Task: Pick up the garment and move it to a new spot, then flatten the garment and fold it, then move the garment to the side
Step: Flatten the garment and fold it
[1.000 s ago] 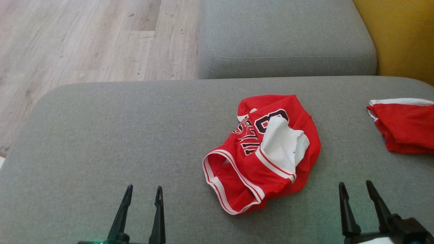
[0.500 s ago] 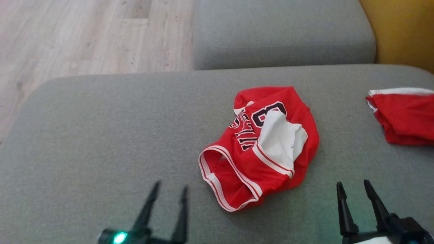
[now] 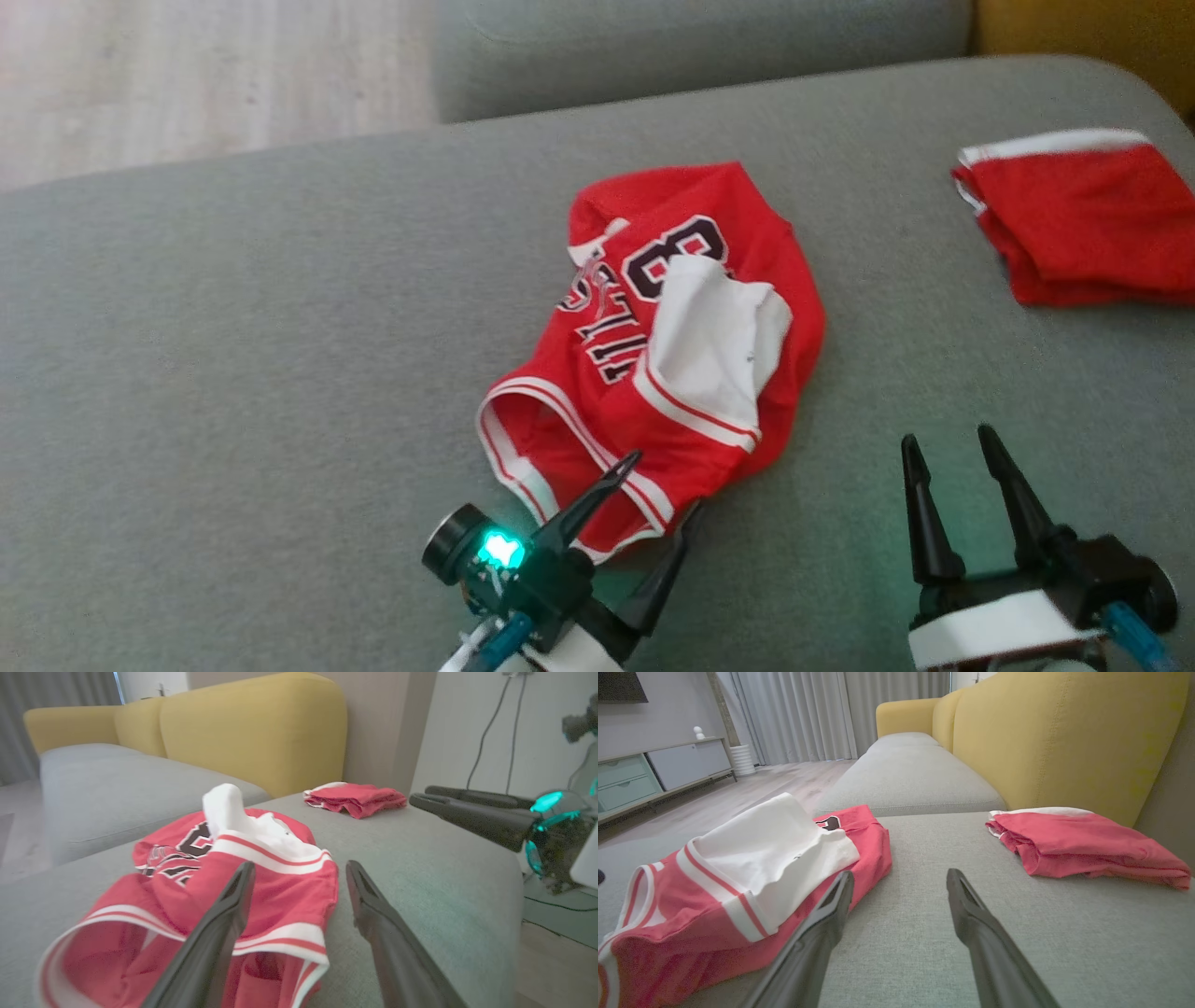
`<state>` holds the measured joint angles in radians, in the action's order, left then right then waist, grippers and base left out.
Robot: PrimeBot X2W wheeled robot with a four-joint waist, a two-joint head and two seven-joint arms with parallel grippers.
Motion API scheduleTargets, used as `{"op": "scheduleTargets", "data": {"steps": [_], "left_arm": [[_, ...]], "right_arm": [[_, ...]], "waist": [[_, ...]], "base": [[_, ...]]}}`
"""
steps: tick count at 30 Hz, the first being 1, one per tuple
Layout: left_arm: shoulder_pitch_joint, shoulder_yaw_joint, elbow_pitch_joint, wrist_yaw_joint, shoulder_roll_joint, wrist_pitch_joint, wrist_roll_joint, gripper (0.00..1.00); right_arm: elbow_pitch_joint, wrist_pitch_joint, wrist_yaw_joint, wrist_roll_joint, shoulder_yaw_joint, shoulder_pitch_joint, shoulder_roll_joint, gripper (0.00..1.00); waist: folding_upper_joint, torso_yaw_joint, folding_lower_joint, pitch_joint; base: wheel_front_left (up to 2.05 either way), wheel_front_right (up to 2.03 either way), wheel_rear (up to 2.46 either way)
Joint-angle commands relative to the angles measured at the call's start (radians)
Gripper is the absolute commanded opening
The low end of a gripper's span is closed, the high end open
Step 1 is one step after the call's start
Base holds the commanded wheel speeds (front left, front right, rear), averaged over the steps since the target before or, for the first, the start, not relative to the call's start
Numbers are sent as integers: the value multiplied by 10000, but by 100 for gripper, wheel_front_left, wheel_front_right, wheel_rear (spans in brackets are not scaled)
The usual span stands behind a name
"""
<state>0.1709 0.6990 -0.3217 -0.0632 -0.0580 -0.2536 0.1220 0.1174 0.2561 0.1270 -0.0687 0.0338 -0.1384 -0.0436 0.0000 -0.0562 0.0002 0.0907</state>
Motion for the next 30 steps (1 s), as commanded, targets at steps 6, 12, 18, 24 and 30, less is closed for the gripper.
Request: {"op": "scheduleTargets", "data": {"steps": [6,12,18,24,30], "left_arm": [[1033,104,-1314,229,77,-82,-221,100],[1821,97,-1255,498,77,-82,-322,0],[3567,173,-242,-133,-40,-82,-858,0],[7232,-360,42,-586,-304,-82,-759,0],[9276,-1229,205,-653,-582,-82,-186,0]], "right_arm": [[-371,57,37,57,339,644,-179,100],[-314,57,37,25,448,817,-162,100],[-257,57,37,-30,559,790,-123,100],[-122,57,37,-103,832,652,-88,100],[-160,57,37,-88,729,376,-76,100]], "waist": [[0,-816,-2,697],[0,-1225,-2,665],[0,-1601,-2,210],[0,-2107,-2,-337],[0,-1935,-2,-614]], "base": [[0,0,0],[0,0,0],[0,0,0],[0,0,0],[0,0,0]]}}
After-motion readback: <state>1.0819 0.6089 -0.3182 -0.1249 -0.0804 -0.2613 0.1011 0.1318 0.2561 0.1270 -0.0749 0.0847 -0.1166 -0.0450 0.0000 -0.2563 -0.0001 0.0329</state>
